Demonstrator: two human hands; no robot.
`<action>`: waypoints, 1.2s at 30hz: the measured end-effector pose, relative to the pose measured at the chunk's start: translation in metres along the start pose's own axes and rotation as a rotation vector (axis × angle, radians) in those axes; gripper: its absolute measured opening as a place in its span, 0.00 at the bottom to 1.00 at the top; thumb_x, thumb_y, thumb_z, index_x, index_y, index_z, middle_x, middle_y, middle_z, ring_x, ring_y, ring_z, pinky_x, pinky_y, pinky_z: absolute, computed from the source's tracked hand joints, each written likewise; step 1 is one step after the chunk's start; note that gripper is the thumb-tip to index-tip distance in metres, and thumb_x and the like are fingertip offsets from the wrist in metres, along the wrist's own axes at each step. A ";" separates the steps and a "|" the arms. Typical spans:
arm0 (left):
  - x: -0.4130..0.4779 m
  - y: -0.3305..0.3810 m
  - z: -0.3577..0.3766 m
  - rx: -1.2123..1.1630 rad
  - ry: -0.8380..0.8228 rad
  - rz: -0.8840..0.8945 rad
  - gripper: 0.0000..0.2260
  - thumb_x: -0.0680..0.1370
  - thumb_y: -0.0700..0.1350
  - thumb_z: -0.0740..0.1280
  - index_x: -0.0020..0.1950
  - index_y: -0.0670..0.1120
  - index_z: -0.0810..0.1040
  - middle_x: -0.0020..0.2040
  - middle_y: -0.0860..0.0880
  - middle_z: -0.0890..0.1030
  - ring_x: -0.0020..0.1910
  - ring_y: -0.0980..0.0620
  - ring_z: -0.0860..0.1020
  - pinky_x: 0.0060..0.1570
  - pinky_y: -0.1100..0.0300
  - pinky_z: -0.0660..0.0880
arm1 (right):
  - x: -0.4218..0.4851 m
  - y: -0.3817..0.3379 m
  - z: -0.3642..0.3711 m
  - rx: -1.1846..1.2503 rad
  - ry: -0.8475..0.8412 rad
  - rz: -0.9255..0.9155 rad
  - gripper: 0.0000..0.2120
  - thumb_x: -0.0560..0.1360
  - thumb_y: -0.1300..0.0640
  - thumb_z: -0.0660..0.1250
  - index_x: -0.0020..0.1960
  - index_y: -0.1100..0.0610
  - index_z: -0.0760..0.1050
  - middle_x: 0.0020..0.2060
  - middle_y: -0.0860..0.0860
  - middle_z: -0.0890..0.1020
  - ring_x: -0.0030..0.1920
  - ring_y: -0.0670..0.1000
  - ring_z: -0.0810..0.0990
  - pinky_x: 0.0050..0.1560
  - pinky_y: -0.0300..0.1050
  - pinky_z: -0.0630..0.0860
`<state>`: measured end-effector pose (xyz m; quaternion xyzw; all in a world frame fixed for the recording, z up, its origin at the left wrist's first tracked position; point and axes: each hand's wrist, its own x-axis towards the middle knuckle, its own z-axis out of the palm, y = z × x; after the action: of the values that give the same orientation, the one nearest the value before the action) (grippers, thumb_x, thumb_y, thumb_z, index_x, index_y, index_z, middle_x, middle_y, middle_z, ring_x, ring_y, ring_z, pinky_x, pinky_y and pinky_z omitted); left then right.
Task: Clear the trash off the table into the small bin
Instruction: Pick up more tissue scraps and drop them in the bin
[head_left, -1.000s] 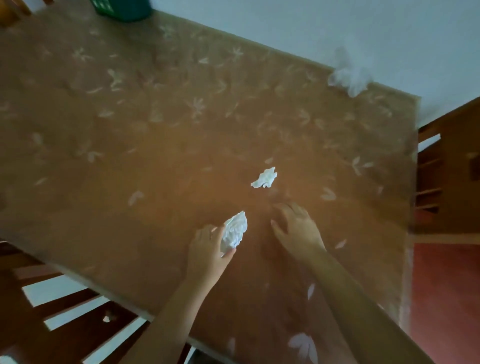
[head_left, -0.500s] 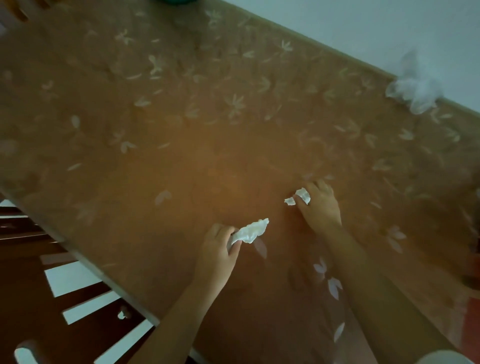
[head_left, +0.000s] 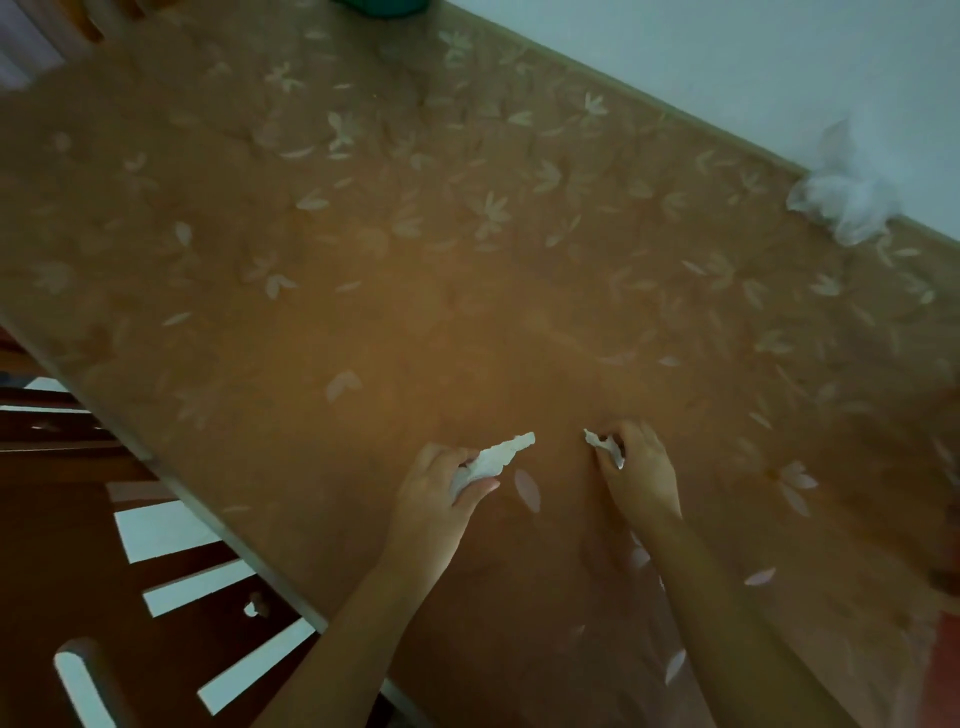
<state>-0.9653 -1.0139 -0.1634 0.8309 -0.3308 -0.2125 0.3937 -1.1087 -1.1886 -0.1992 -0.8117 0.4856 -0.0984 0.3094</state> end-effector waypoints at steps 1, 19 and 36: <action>-0.004 0.002 -0.001 0.009 0.002 0.017 0.12 0.73 0.48 0.70 0.54 0.45 0.79 0.47 0.55 0.73 0.46 0.63 0.72 0.44 0.76 0.65 | -0.006 0.001 -0.001 0.021 -0.008 0.011 0.03 0.74 0.60 0.64 0.44 0.59 0.72 0.42 0.52 0.75 0.42 0.53 0.74 0.39 0.45 0.69; -0.157 0.045 -0.043 0.410 0.221 0.263 0.07 0.68 0.36 0.74 0.44 0.40 0.81 0.37 0.46 0.77 0.34 0.53 0.73 0.31 0.61 0.70 | -0.165 -0.025 -0.069 -0.002 -0.030 -0.352 0.01 0.72 0.60 0.65 0.42 0.58 0.74 0.38 0.50 0.75 0.39 0.51 0.74 0.34 0.44 0.70; -0.360 -0.002 -0.176 0.445 0.848 -0.097 0.05 0.72 0.38 0.68 0.46 0.38 0.82 0.38 0.45 0.76 0.33 0.51 0.72 0.34 0.70 0.64 | -0.285 -0.188 -0.022 0.092 -0.178 -0.986 0.04 0.69 0.61 0.69 0.42 0.56 0.75 0.36 0.47 0.75 0.35 0.47 0.75 0.35 0.31 0.67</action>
<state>-1.1054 -0.6641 -0.0258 0.9228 -0.1394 0.2029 0.2963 -1.1269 -0.8916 -0.0293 -0.9353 0.0112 -0.1847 0.3016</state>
